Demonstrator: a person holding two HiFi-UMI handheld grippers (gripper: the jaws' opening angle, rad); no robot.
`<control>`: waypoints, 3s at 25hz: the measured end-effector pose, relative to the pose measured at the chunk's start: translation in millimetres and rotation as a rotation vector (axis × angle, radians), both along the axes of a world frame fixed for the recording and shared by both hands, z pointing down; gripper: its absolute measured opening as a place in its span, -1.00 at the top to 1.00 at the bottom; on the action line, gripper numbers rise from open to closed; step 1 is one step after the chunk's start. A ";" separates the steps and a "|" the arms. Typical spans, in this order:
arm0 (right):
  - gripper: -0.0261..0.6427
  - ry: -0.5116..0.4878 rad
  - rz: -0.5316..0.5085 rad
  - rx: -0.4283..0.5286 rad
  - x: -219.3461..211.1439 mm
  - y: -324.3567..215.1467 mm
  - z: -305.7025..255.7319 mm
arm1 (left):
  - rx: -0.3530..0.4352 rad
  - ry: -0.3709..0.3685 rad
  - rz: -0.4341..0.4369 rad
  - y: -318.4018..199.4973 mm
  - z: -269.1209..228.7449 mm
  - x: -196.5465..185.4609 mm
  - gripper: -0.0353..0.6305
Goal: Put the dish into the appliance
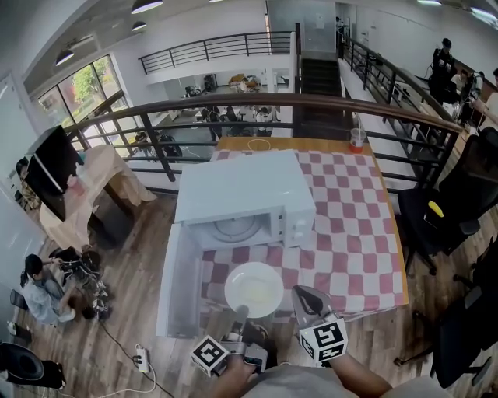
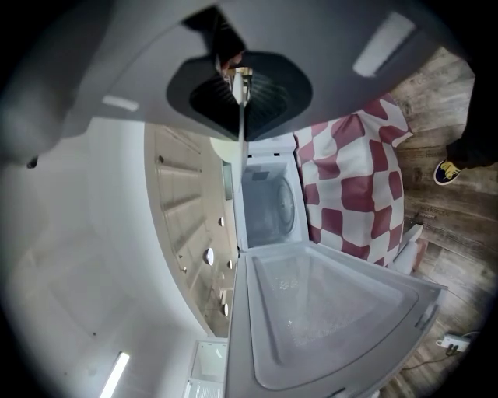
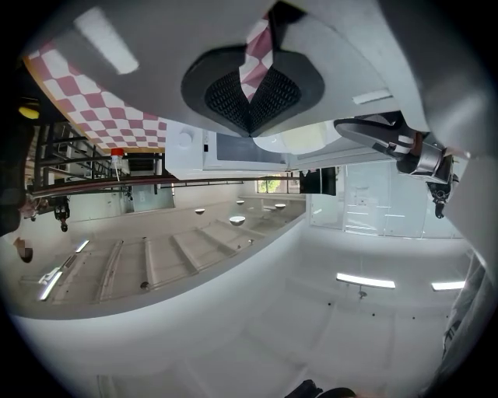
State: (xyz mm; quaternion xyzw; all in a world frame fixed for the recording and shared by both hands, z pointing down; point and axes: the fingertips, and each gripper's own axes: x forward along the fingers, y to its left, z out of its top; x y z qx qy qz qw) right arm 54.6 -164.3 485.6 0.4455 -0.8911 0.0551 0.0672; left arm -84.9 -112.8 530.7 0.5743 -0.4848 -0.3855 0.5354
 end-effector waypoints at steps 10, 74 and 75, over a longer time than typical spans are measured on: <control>0.92 0.007 -0.017 -0.024 -30.0 -48.5 7.0 | -0.001 0.019 -0.006 -51.9 1.0 -25.3 0.84; 0.92 0.066 0.047 -0.046 -125.8 -176.1 22.9 | -0.037 0.090 -0.026 -198.8 35.3 -120.7 0.83; 0.92 0.068 0.046 -0.044 -126.7 -178.1 23.6 | -0.042 0.086 -0.029 -200.9 38.4 -122.0 0.83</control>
